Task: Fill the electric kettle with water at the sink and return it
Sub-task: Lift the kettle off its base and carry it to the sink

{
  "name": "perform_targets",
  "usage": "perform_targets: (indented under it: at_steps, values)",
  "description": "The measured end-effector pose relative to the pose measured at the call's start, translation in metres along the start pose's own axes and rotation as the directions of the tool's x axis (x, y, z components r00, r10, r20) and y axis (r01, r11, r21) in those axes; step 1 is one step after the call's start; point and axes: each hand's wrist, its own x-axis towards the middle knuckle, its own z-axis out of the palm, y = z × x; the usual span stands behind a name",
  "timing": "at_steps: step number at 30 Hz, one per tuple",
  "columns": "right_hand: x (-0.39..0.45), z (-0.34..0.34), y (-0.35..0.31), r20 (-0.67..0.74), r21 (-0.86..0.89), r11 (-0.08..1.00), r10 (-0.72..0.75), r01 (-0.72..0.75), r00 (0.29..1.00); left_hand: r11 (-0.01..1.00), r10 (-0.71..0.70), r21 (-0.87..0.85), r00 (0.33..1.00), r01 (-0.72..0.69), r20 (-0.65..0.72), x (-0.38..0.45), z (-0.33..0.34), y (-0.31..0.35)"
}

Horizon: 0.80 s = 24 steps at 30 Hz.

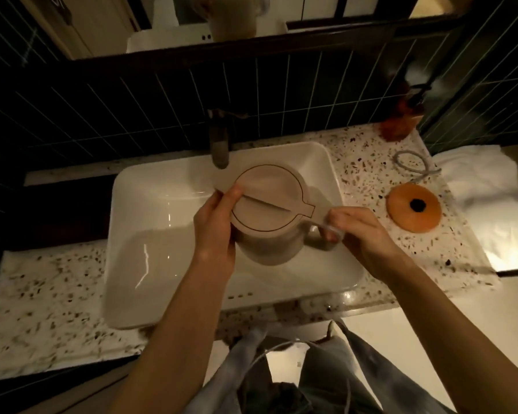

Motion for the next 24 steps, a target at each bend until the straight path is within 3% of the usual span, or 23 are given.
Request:
perform_targets:
  at_steps: [8,17,22,24]
  values:
    - [0.014,0.086,0.020,-0.065,-0.007,1.000,0.022,-0.023,0.998,0.995,-0.058,0.080,0.998,0.056,0.023,0.021,-0.078,0.031]
    - [0.023,0.117,0.024,-0.127,-0.023,0.999,0.021,-0.024,0.992,0.980,-0.110,0.175,0.990,0.092,0.092,0.028,-0.110,0.042]
    - [0.030,0.119,0.026,-0.126,-0.065,0.998,0.012,-0.020,0.992,0.978,-0.083,0.196,0.995,0.071,0.053,0.024,-0.117,0.041]
    - [0.031,0.118,0.027,-0.119,-0.090,0.996,0.010,-0.021,0.993,0.966,0.018,0.259,0.999,-0.026,0.033,0.020,-0.116,0.044]
